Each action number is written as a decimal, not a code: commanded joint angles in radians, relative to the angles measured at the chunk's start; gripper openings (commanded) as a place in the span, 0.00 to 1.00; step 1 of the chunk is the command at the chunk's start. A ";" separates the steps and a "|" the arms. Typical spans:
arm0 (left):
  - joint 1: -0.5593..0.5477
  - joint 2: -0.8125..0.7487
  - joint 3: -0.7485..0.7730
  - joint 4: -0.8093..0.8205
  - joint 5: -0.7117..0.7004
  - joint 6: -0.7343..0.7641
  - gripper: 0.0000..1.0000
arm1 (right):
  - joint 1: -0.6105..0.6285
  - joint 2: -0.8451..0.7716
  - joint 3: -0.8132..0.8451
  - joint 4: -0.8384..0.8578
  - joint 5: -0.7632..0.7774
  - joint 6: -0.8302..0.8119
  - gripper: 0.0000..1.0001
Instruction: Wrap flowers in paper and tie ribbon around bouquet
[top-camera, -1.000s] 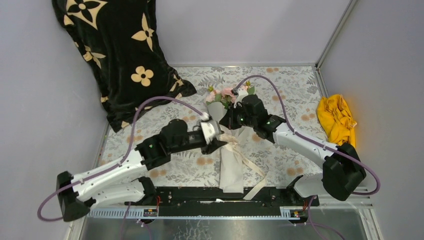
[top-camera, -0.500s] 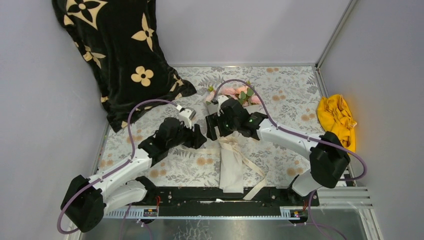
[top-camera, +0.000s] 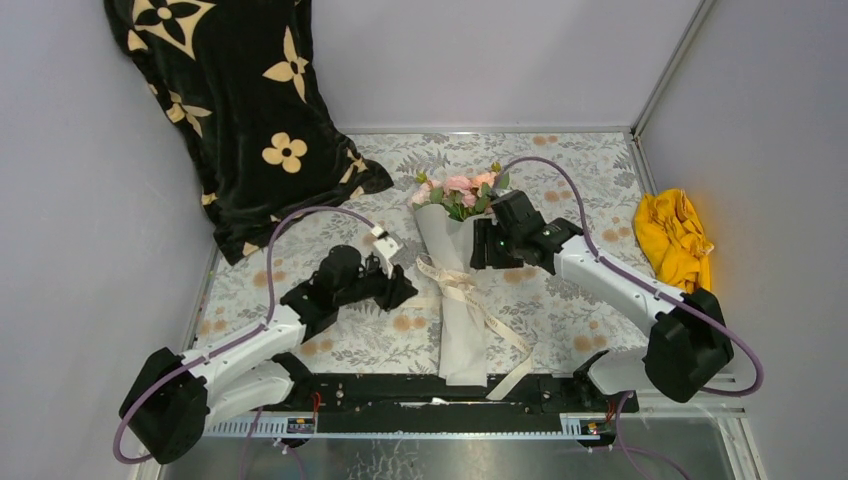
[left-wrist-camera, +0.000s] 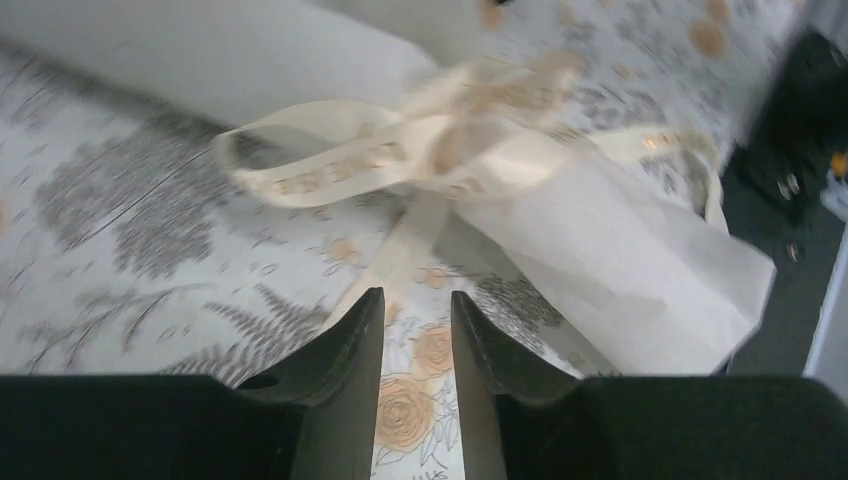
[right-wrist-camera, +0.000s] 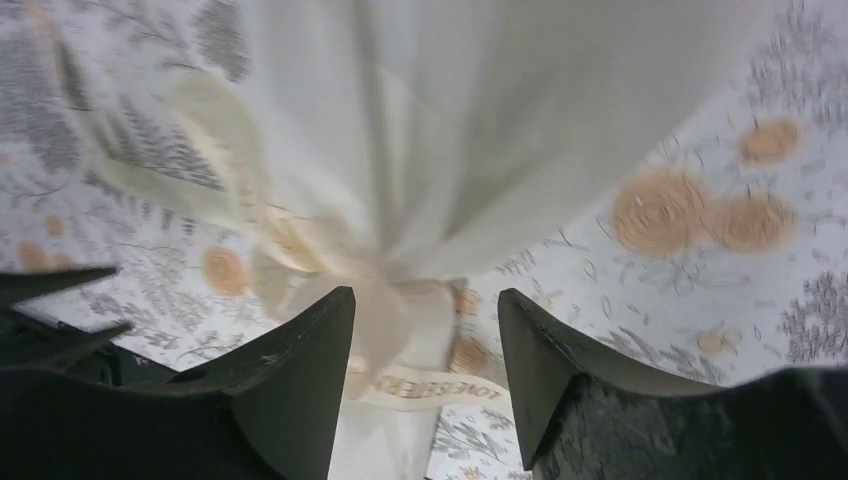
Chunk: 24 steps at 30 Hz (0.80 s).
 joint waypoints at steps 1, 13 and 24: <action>-0.120 0.012 -0.047 0.156 0.079 0.283 0.38 | -0.060 -0.015 -0.073 0.050 -0.148 0.106 0.62; -0.168 0.078 -0.038 0.248 0.081 0.444 0.43 | -0.065 0.039 -0.128 0.091 -0.235 0.127 0.39; -0.176 0.106 -0.014 0.259 0.082 0.434 0.43 | -0.065 0.027 -0.129 0.099 -0.288 0.120 0.00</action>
